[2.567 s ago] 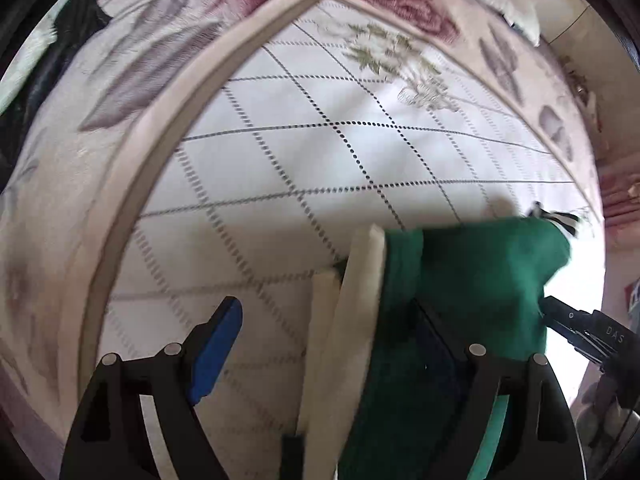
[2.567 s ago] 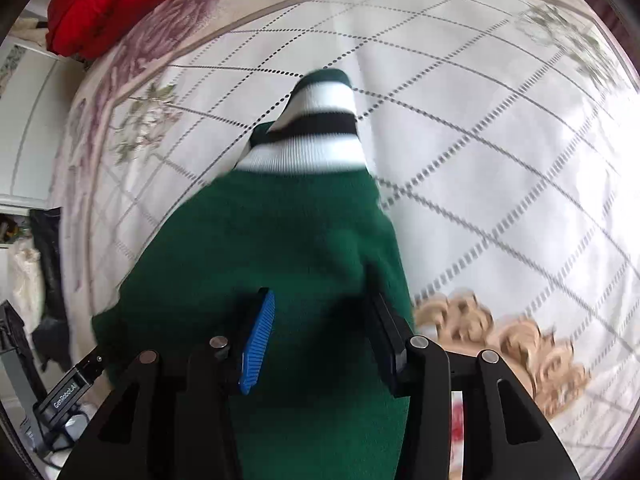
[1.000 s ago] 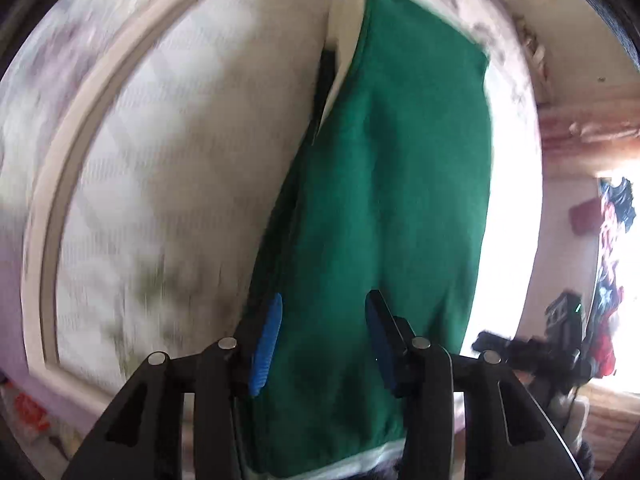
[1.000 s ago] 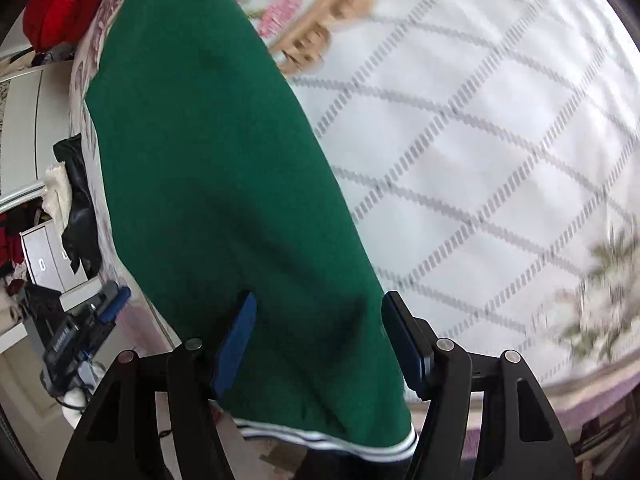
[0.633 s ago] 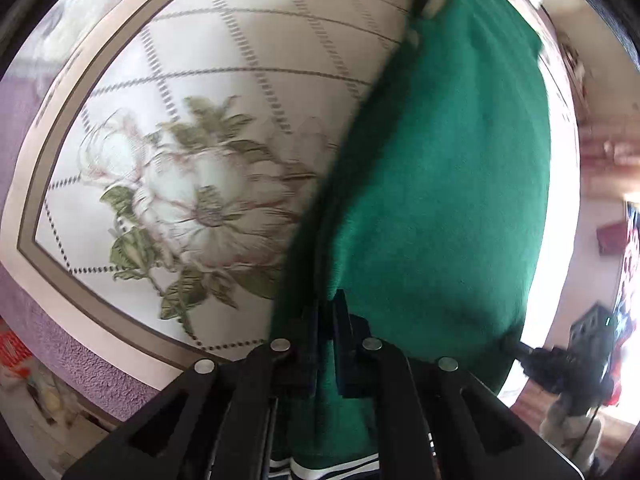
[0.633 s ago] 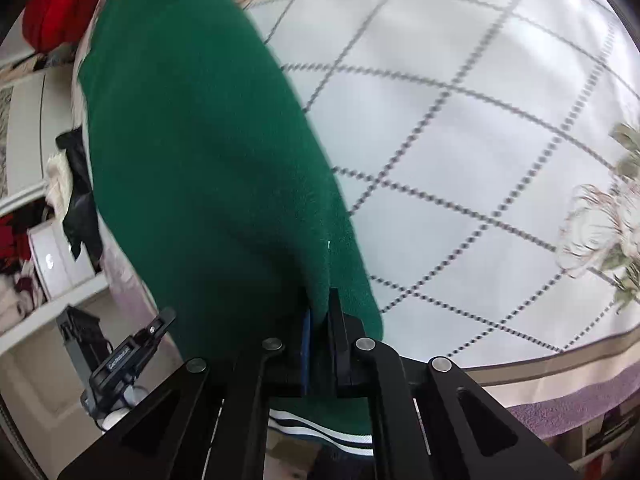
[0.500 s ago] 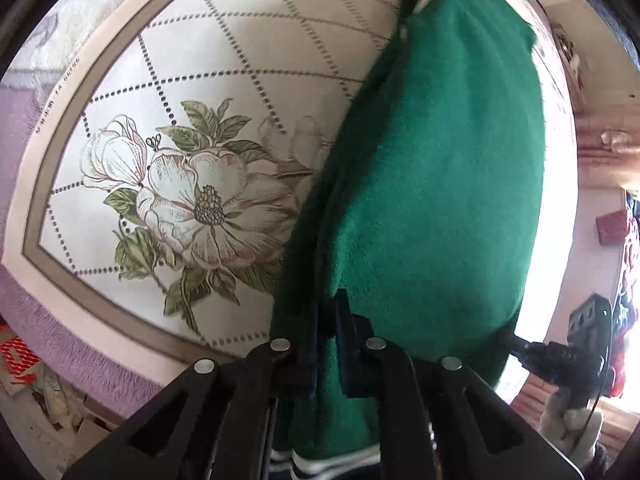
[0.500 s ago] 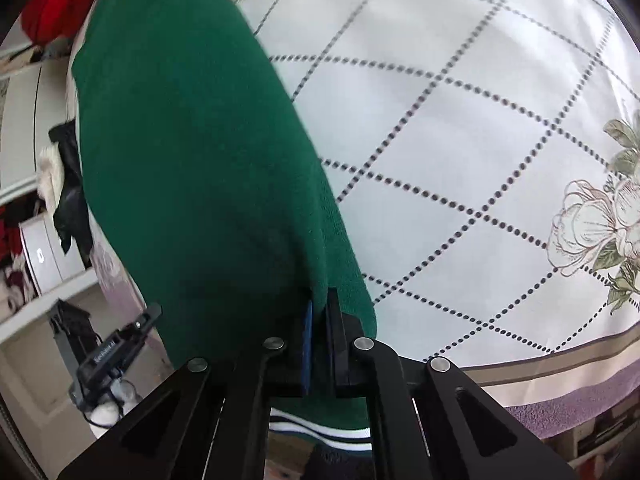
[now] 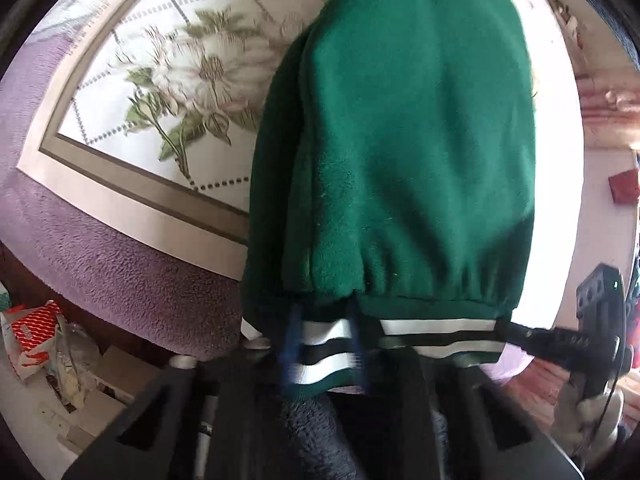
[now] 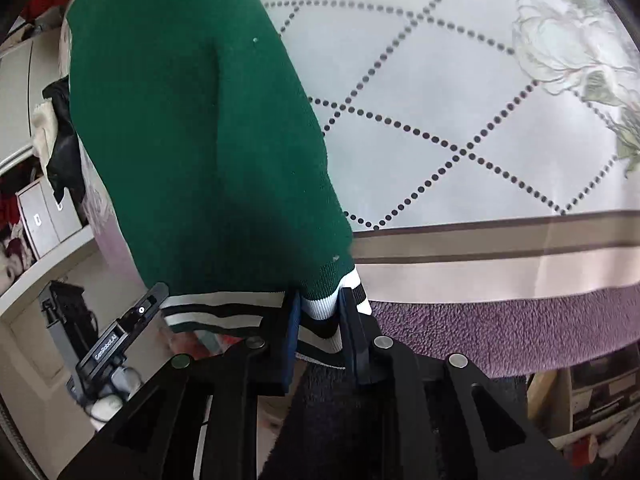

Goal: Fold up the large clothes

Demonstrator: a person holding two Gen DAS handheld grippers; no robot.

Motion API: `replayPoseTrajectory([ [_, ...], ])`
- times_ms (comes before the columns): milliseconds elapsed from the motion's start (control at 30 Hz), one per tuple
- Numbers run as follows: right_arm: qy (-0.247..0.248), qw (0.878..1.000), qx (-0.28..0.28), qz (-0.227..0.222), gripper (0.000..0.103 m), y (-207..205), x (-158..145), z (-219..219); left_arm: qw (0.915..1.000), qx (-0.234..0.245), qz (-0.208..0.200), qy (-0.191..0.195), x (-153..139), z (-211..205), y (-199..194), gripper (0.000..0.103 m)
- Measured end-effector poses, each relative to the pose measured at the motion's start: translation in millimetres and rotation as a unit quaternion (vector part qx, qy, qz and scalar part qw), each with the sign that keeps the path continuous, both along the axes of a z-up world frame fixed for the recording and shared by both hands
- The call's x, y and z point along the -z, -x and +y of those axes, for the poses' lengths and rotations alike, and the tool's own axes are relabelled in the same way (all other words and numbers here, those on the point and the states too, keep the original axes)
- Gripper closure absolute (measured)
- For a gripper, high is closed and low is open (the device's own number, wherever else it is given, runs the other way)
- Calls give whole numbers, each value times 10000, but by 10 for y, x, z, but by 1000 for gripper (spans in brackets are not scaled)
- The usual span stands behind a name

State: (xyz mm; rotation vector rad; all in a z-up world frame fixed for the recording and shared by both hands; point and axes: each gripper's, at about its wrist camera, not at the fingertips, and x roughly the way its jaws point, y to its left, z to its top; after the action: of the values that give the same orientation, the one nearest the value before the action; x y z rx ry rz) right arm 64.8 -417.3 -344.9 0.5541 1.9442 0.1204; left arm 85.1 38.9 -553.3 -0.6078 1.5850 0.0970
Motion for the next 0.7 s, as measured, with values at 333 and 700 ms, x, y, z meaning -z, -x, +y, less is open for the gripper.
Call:
replayPoseTrajectory([
  [333, -357, 9990, -21, -256, 95, 44, -494, 0, 9994, -296, -181, 54, -268, 282, 208, 92],
  [700, -310, 9981, -509, 132, 73, 42, -53, 360, 9984, -407, 190, 346, 159, 396, 342, 87],
])
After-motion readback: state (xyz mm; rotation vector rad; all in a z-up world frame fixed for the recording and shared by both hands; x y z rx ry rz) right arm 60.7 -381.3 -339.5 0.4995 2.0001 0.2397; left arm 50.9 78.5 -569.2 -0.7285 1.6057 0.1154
